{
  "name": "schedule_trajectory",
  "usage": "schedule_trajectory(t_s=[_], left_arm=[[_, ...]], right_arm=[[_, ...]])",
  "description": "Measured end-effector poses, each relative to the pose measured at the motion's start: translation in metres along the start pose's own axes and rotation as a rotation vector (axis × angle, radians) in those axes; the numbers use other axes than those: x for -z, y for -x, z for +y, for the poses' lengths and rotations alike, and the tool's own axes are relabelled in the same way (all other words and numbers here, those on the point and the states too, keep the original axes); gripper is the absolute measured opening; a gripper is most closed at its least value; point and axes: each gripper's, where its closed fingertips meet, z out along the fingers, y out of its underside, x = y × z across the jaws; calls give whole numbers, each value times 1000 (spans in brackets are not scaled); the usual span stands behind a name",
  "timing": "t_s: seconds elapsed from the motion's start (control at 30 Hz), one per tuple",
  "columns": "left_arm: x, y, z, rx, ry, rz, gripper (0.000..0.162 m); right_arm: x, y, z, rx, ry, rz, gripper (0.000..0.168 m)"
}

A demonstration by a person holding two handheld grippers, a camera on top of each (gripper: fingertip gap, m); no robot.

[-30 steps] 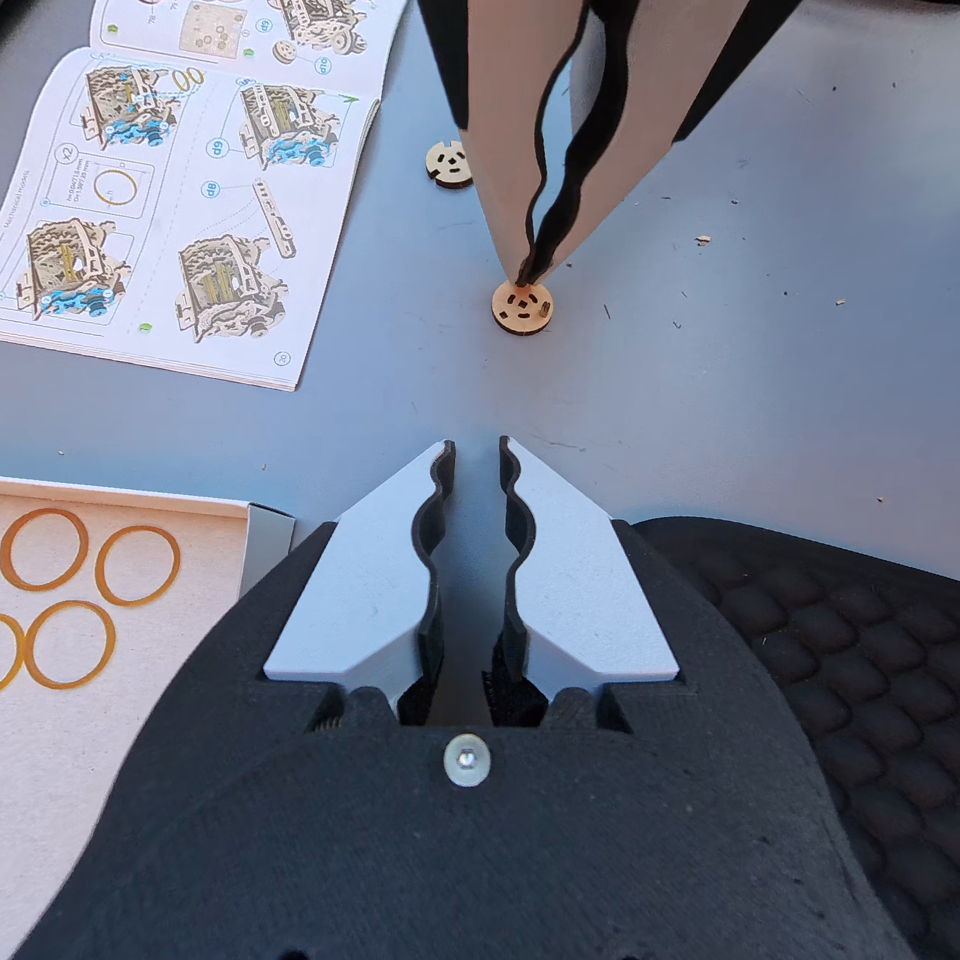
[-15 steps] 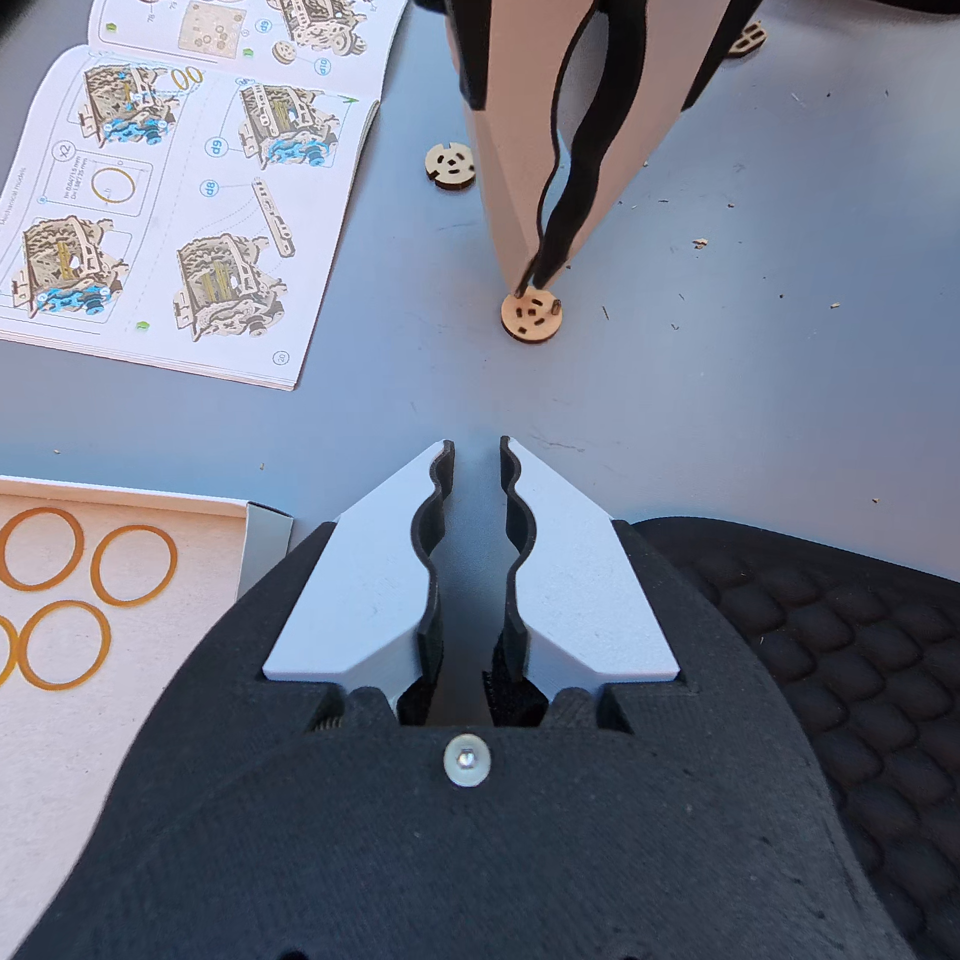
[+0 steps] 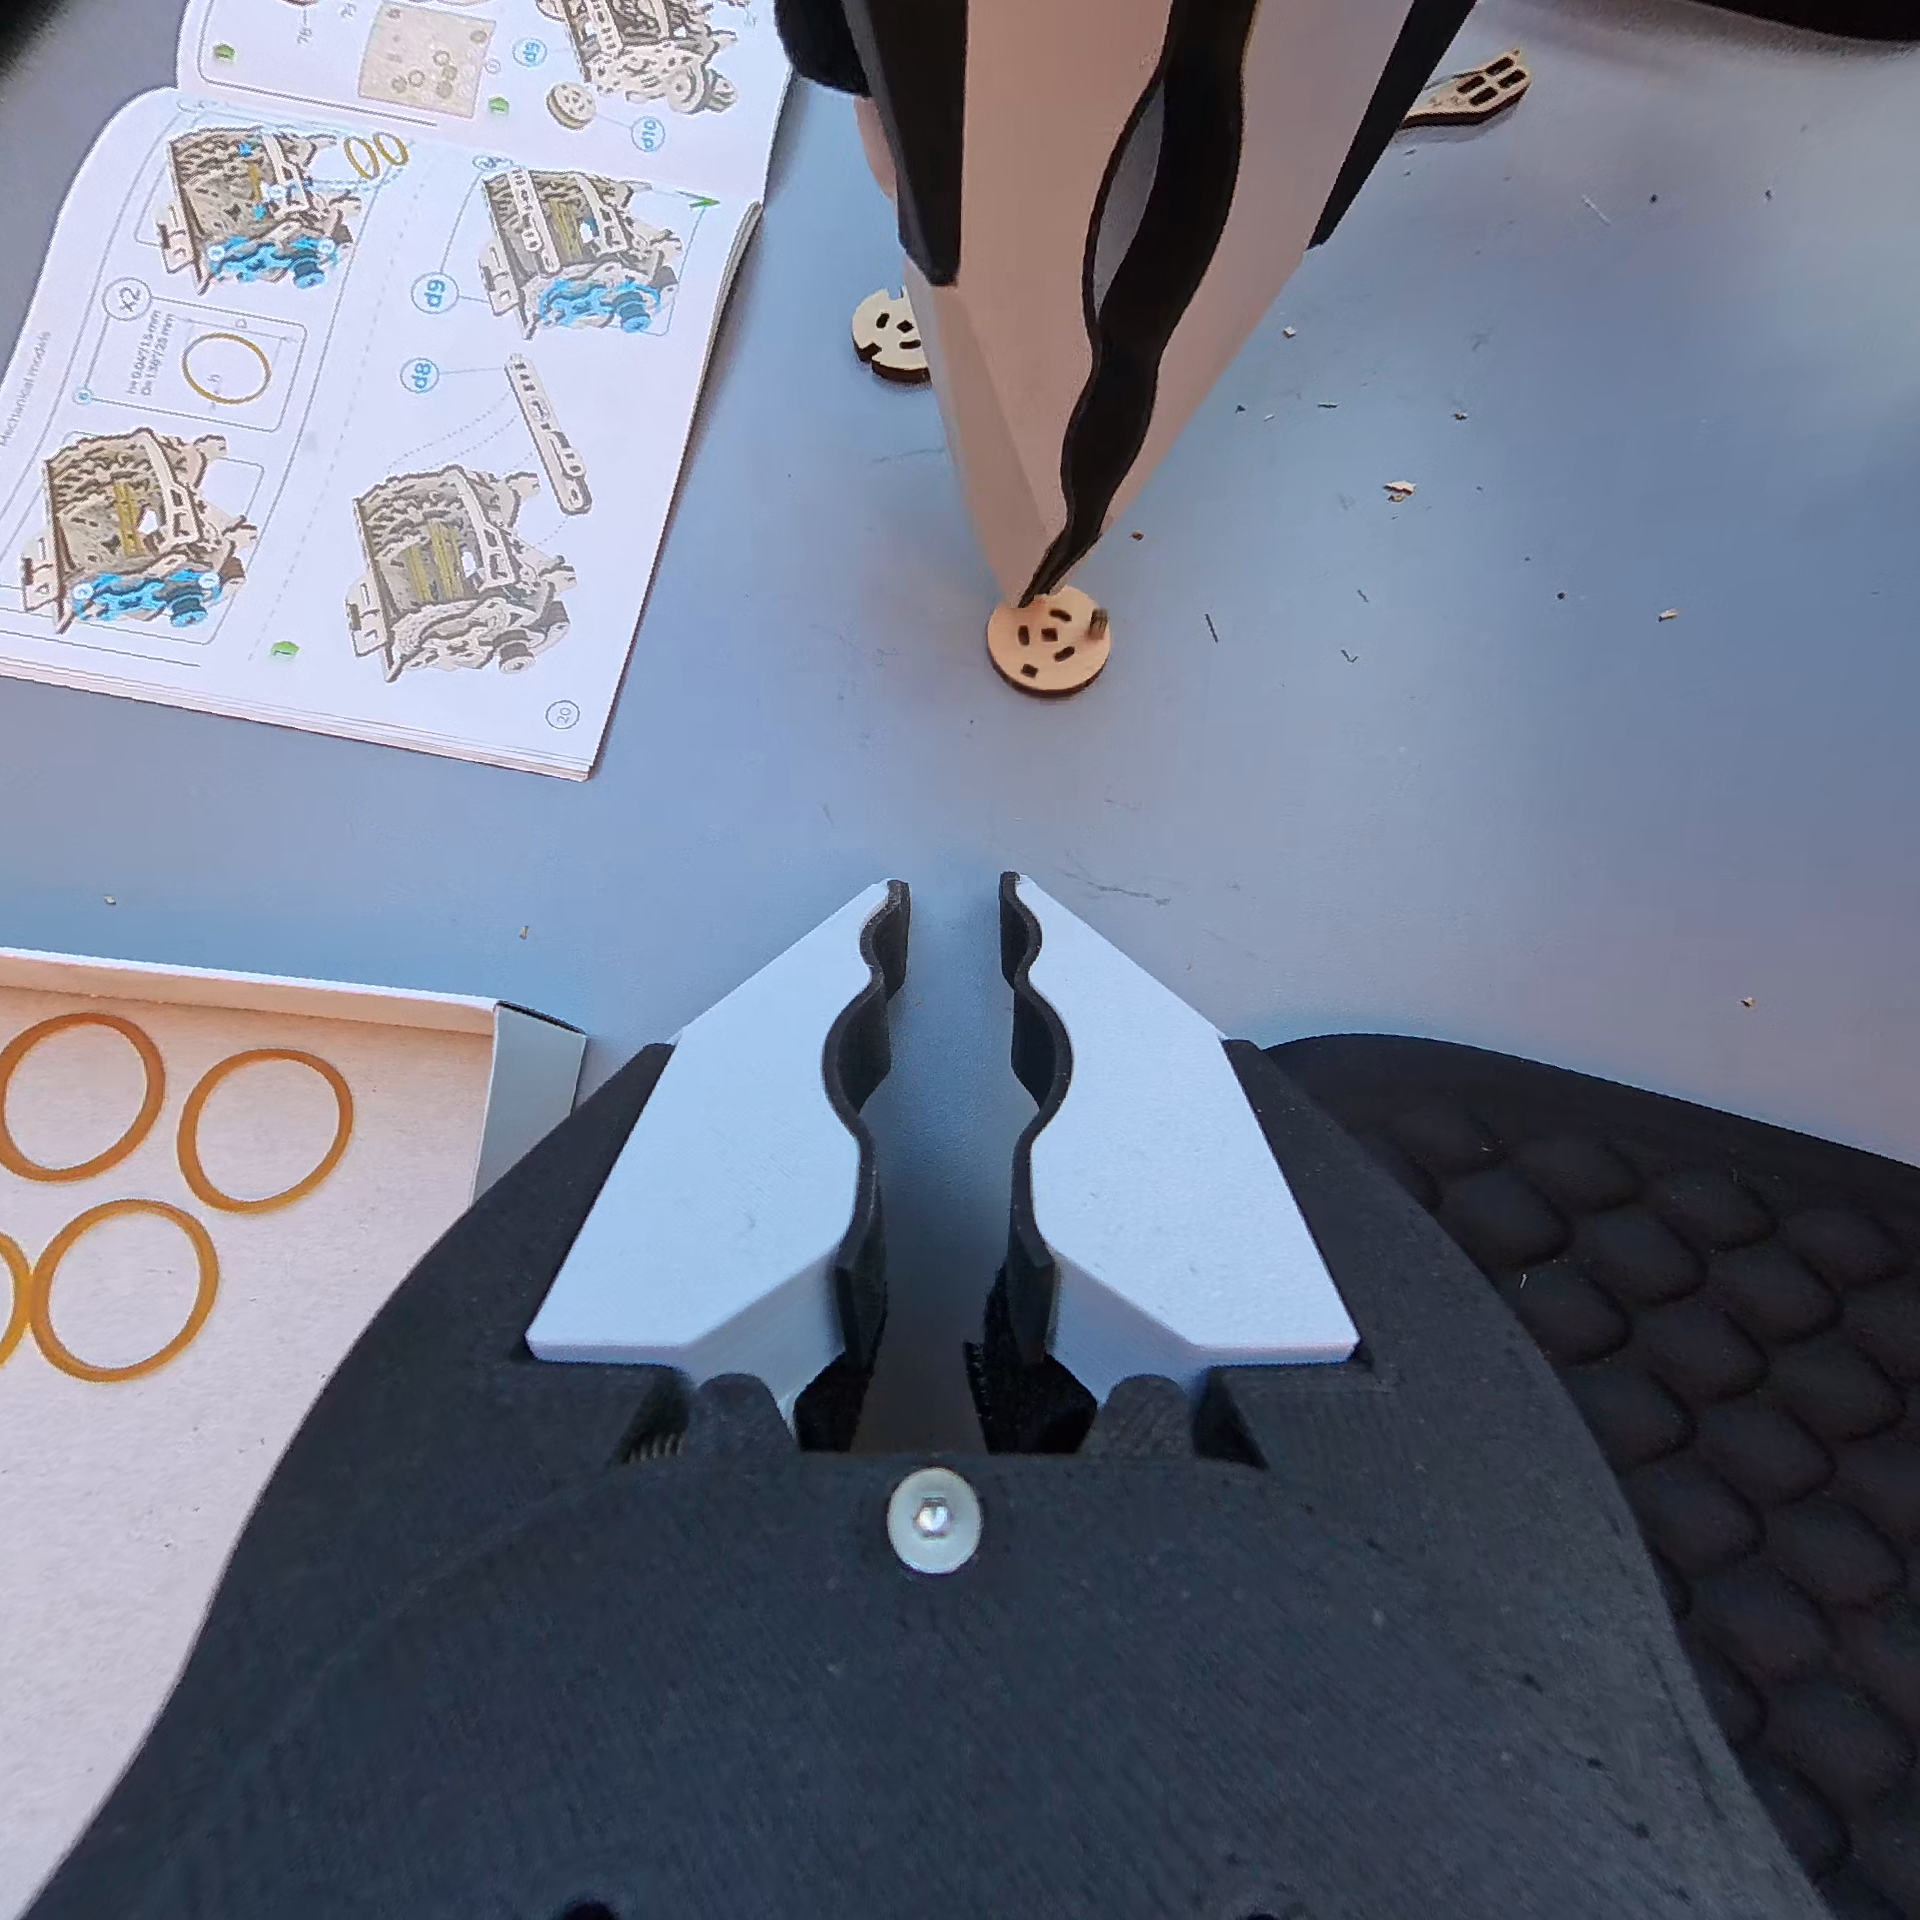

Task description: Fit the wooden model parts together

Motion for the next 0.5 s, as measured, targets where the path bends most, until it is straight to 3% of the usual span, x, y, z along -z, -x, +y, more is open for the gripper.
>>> schedule_trajectory(t_s=[0.5], left_arm=[[0,0,0,6,-6,2,15]], right_arm=[[0,6,1,-47,14,-228,2]])
